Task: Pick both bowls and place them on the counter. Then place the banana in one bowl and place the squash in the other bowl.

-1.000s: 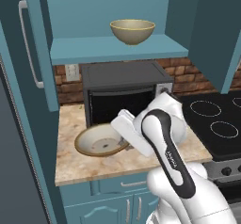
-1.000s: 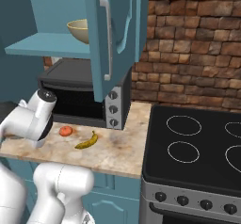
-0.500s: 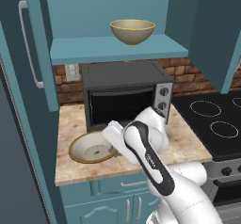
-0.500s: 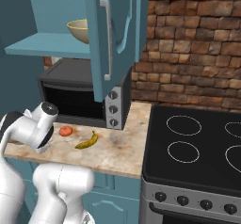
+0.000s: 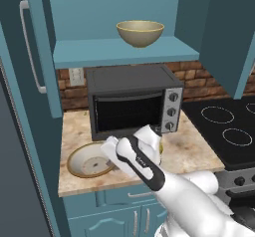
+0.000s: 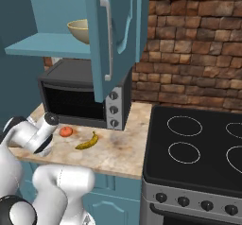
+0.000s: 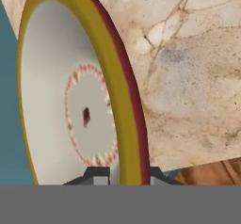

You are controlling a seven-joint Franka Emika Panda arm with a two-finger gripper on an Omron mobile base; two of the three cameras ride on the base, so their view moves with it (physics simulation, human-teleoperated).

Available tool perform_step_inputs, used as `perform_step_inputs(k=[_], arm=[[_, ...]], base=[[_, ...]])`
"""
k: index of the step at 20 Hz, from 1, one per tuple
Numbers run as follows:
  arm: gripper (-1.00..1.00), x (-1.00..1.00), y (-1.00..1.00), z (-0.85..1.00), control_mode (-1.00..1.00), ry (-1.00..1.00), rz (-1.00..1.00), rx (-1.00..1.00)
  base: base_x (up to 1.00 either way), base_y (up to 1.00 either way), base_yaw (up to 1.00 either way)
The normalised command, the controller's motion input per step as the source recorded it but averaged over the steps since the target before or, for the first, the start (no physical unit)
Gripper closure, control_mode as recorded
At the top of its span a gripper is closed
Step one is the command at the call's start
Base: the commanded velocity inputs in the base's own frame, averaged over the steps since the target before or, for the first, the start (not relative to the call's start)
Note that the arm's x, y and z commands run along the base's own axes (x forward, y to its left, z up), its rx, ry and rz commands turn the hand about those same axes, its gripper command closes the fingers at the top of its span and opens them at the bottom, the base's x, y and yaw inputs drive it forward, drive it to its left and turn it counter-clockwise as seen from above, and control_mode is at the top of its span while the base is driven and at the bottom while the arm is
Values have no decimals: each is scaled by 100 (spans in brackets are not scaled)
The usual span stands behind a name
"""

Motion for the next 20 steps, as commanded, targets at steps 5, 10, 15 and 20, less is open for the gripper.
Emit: perform_step_inputs(k=[5, 10, 15, 20], arm=[[100, 37, 15, -24, -100, 1, 5, 0], [100, 36, 22, -22, -100, 5, 4, 0], [100, 26, 4, -9, -100, 3, 2, 0], [-100, -1, 0, 0, -100, 0, 3, 0]], base=[[0, 0, 0], [0, 0, 0], [0, 0, 0], [0, 0, 0]])
